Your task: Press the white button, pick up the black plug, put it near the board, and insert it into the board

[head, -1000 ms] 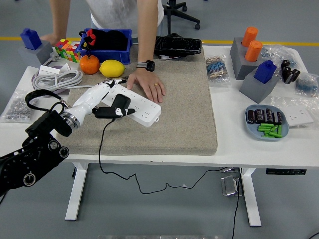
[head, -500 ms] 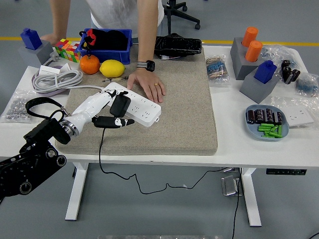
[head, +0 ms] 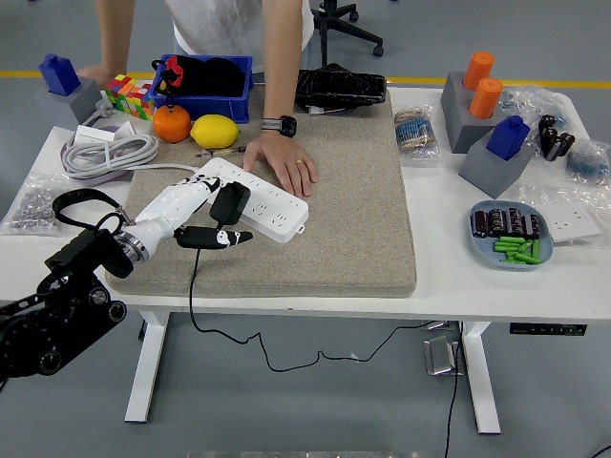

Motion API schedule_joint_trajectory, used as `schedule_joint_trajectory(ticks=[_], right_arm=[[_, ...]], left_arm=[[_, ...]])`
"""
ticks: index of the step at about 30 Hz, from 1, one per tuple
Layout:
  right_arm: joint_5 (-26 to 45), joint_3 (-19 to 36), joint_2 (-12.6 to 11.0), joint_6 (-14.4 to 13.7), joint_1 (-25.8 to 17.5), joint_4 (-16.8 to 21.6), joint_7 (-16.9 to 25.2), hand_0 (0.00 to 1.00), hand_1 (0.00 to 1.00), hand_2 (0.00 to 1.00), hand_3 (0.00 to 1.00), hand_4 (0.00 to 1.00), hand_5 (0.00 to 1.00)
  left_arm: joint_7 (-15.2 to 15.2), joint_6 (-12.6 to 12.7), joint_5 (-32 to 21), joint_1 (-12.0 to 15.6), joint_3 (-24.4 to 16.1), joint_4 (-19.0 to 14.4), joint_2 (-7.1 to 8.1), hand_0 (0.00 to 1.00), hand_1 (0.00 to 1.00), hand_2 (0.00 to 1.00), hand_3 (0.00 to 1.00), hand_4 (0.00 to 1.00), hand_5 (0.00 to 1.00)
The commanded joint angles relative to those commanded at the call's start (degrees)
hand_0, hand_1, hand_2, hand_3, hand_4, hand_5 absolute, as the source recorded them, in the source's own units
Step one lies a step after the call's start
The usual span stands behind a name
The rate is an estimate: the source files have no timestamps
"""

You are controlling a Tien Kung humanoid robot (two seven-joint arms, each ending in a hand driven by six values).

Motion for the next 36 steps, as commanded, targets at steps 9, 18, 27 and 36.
schedule_joint_trajectory(ticks=[9, 18, 27, 36], right_arm=[[0.2, -0.11, -0.01, 0.02, -0.01, 0.14, 0.05, 0.665, 0.58, 0.575, 0.564, 0.619, 0.274], [0.22, -0.09, 0.0, 0.01, -0.11, 0.23, 0.07, 0.666, 0.579, 0.574, 0.564, 0.619, 0.275], [0.32, -0.04, -0.02, -0.02, 0.0, 0.33, 0.13, 0.665, 0.579, 0.574, 0.564, 0.619, 0.274], [0.49, -0.23, -0.05, -0.04, 0.04, 0.41, 0.15, 0.665, 0.579, 0.574, 0.564, 0.619, 0.277]], left_arm=[[0.6, 0.05, 1.52, -0.29, 0.93, 1.4, -0.39, 0.953, 0.936, 0.882, 0.851, 0.926, 0.655], [0.94, 0.52, 2.92, -0.78, 1.49, 2.57, -1.11, 0.955, 0.937, 0.883, 0.845, 0.925, 0.662], [1.03, 0.85, 2.96, -1.83, 1.83, 3.55, -2.22, 0.956, 0.937, 0.882, 0.842, 0.921, 0.674], [1.67, 0.86, 3.12, -3.41, 2.73, 5.75, -4.0, 0.958, 0.937, 0.881, 0.839, 0.919, 0.684]])
